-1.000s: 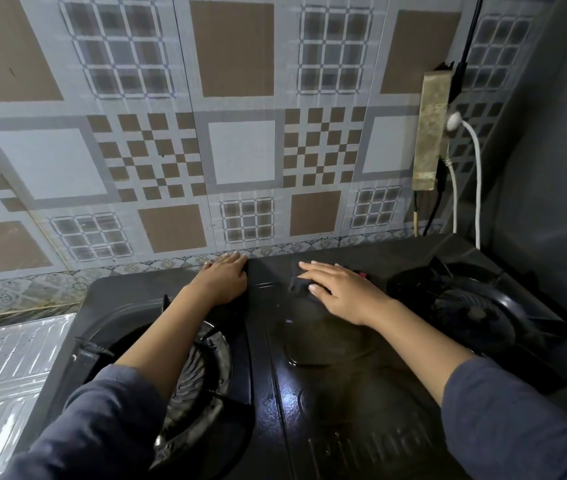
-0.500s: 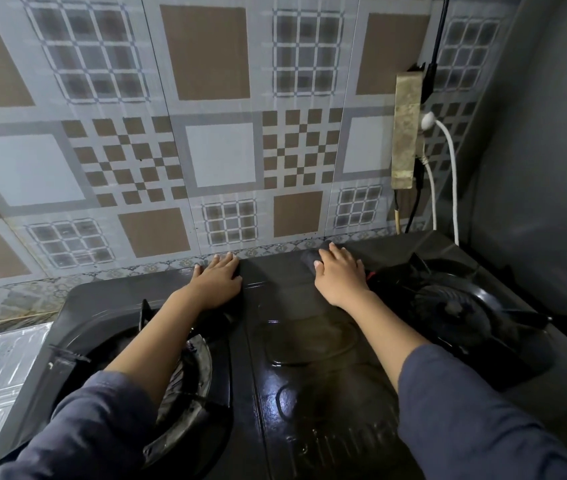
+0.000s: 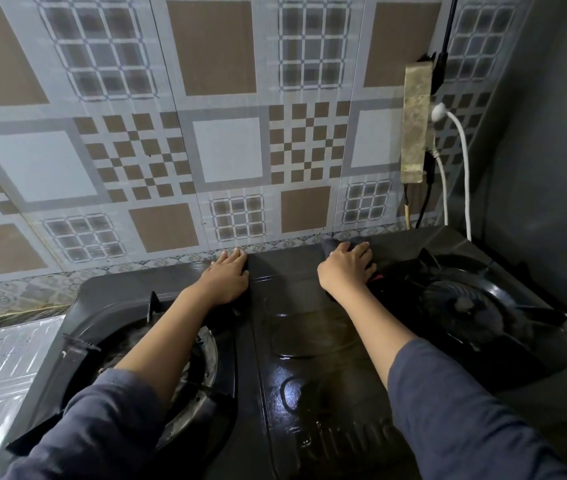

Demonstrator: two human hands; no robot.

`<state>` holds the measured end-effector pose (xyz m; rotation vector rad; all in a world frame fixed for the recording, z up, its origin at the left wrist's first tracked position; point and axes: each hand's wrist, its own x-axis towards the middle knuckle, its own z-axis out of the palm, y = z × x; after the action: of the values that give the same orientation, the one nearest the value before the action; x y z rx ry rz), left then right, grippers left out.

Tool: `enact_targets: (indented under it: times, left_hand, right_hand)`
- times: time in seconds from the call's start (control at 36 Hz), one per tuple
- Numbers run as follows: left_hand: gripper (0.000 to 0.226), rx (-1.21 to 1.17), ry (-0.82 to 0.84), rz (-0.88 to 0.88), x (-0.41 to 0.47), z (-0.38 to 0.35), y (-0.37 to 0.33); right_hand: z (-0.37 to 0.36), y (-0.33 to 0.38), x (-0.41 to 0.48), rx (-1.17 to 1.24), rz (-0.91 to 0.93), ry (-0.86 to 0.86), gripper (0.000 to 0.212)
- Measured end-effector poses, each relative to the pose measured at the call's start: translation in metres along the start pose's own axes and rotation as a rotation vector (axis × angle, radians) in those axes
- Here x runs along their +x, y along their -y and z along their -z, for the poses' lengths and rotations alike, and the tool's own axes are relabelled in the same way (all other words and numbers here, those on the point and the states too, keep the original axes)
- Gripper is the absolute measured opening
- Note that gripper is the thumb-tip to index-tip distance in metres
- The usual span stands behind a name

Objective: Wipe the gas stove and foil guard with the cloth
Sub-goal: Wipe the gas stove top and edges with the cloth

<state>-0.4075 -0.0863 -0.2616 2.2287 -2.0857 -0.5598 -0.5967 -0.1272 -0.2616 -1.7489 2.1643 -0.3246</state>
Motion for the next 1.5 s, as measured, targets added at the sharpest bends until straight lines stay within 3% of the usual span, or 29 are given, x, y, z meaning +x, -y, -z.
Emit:
enact_targets:
  times: [0.42, 0.61, 1.08, 1.28, 1.5]
  left_hand:
    - [0.051, -0.031, -0.06, -0.112, -0.013, 0.002, 0.001]
    - [0.05, -0.048, -0.107, -0.133, -0.012, 0.0, 0.007]
    - [0.03, 0.136, -0.097, -0.027, -0.016, 0.006, -0.023]
    - [0.035, 0.101, -0.104, 0.04, -0.021, -0.006, -0.038]
    - [0.037, 0.033, -0.031, -0.026, -0.042, -0.014, -0.058]
  right_hand:
    - [-0.014, 0.005, -0.052, -0.103, 0.138, -0.054, 0.051]
    - [-0.02, 0.003, -0.064, -0.123, 0.328, -0.096, 0.041]
    - [-0.011, -0.027, -0.06, -0.117, 0.798, 0.122, 0.041]
    - [-0.005, -0.045, -0.055, -0.082, 0.793, 0.132, 0.04]
    - [-0.006, -0.059, -0.051, -0.051, 0.66, 0.057, 0.042]
